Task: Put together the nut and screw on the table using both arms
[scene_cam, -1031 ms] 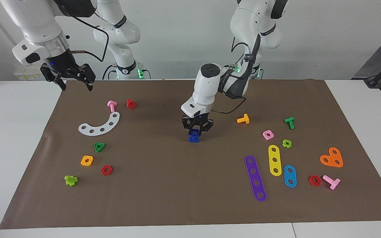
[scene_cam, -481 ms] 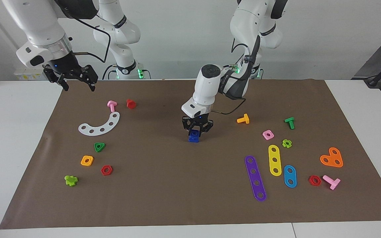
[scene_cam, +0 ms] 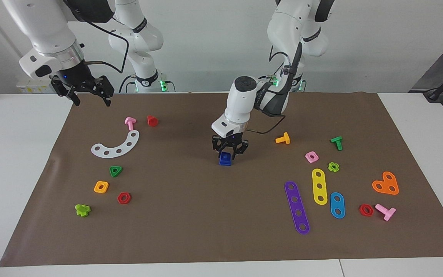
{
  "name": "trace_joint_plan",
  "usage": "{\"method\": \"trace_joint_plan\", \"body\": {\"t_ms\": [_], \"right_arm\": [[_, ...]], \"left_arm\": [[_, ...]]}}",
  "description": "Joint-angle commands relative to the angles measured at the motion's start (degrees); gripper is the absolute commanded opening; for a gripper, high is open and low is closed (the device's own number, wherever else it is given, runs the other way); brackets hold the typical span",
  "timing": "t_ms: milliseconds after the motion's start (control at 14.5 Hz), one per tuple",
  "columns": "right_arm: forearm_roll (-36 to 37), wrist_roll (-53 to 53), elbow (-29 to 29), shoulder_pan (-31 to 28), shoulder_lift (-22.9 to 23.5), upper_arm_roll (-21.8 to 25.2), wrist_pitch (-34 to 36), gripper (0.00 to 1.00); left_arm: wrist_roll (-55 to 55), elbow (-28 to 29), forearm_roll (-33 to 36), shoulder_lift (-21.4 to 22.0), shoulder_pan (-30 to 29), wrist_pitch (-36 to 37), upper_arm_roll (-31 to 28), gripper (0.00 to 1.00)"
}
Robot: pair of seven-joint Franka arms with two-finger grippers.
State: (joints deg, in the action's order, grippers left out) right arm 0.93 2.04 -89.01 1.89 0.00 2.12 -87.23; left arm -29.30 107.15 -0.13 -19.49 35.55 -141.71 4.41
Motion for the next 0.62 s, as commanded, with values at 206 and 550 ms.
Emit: {"method": "trace_joint_plan", "body": {"t_ms": [206, 550], "right_arm": [[-0.32, -1.52, -0.46, -0.22, -0.35, -0.01, 0.66, 1.00], [-0.32, -1.60, -0.37, -0.22, -0.35, -0.01, 0.66, 1.00]], "left_arm": [[6.69, 0.86, 0.40, 9.28, -4.17, 13.73, -0.99, 1.00], [8.11, 0.77, 0.40, 14.20, -10.49, 25.33, -1.51, 1.00]]}}
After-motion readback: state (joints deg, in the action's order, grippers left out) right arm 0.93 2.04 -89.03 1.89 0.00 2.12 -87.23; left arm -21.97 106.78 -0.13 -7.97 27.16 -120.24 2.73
